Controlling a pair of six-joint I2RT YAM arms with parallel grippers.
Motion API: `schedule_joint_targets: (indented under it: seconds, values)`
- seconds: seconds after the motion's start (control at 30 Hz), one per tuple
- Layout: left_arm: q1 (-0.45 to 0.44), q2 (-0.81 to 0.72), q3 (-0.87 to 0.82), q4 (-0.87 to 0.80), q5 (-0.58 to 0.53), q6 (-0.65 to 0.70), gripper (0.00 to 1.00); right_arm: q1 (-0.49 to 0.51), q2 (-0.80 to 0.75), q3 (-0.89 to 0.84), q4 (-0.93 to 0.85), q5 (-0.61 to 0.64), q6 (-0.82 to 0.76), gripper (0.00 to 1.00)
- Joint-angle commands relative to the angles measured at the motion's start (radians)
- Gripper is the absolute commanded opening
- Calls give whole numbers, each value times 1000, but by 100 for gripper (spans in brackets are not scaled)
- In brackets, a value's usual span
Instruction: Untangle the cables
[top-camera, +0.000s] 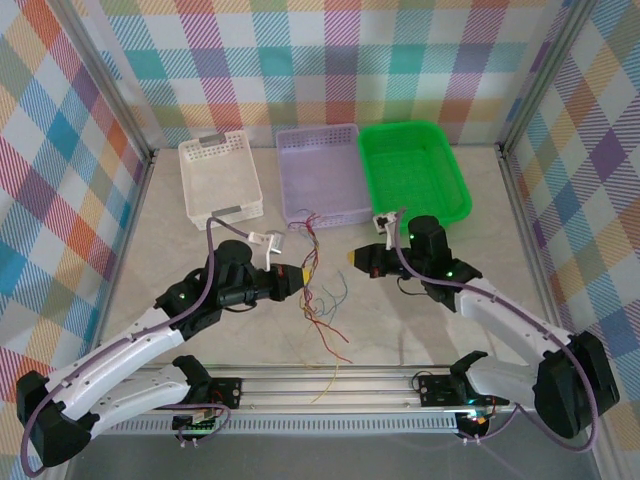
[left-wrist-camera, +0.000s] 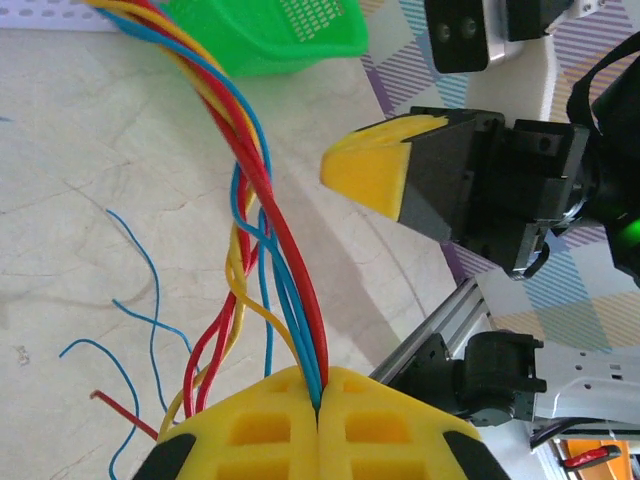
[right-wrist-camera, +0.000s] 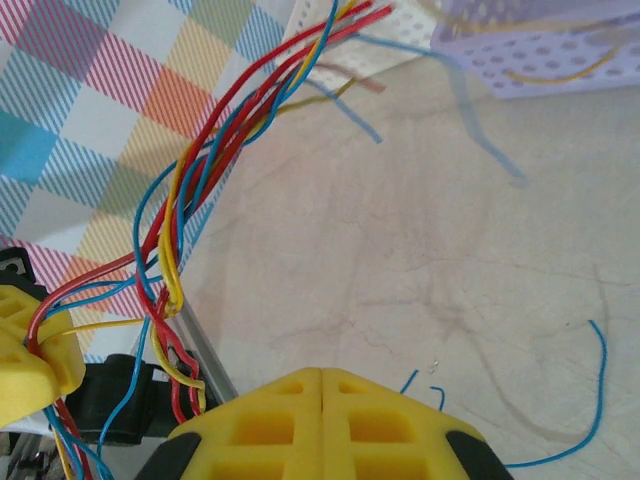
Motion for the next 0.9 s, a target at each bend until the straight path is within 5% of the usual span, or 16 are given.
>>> schedule_joint_targets:
  seconds: [0.0,0.47,0.6,0.67,0.87]
  values:
    - [8,2,64,-36,-24,36,0,-27,-46,-14,-72,28,-55,0]
    - [22,28,95,-86,-19,83,0,-156,-101,-56,-154,0,-95,0]
    - [27,50,91,-63,-3,83,0,-157,-124,-96,-36,-120,-40,0]
    - [27,69,84,-28,15,70,0,-148,-153,-138,81,-192,4,8]
    - [27,142,71,102,51,25,0,-90,-223,-198,256,-188,42,51]
